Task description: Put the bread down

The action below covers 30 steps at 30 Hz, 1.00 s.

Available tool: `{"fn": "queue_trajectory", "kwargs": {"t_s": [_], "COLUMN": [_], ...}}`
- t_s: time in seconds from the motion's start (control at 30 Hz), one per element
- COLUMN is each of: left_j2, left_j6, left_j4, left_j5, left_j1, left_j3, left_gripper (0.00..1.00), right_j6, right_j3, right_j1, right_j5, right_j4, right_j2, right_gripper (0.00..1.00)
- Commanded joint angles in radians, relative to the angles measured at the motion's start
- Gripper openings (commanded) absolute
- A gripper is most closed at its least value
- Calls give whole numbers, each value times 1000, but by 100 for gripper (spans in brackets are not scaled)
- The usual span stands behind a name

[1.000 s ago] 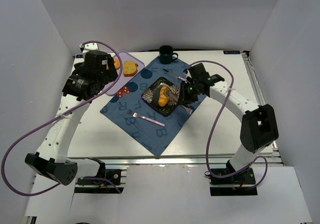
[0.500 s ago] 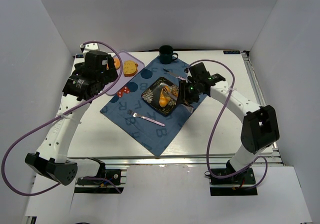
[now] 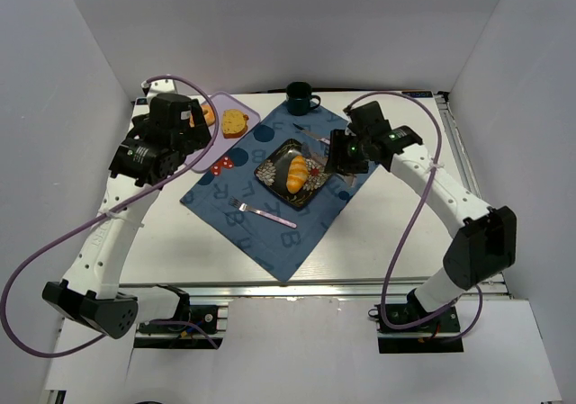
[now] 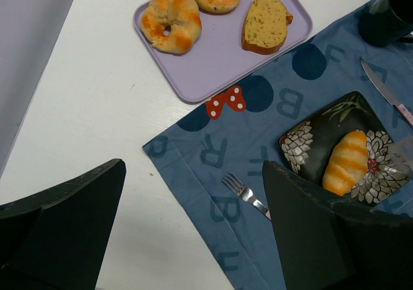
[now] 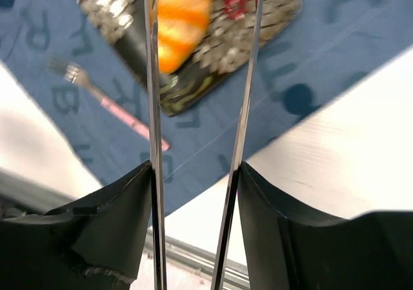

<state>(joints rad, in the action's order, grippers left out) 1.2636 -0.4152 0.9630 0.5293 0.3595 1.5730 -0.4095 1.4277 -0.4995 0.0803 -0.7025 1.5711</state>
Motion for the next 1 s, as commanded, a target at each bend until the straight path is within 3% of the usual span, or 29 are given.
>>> {"fn": "queue_trajectory", "kwargs": {"t_s": [0.0, 0.17, 0.43, 0.67, 0.97], "left_j2": [-43, -50, -58, -64, -70], "left_j6": [1, -2, -2, -4, -2], "left_j4": [-14, -18, -26, -26, -21], "left_j5": [-9, -12, -15, -18, -6], "left_j1": [4, 2, 9, 12, 13], "left_j3": [-14, -19, -24, -31, -37], "left_gripper": [98, 98, 98, 98, 98], "right_j6": [-54, -166, -130, -115, -123], "right_j3": [57, -41, -390, -530, -584], "right_j1": [9, 122, 422, 444, 443], "right_j5": [-180, -382, -311, -292, -202], "right_j4": [-67, -97, -29, 110, 173], "right_j2": [-97, -253, -381, -306, -155], "right_gripper": [58, 57, 57, 59, 65]}}
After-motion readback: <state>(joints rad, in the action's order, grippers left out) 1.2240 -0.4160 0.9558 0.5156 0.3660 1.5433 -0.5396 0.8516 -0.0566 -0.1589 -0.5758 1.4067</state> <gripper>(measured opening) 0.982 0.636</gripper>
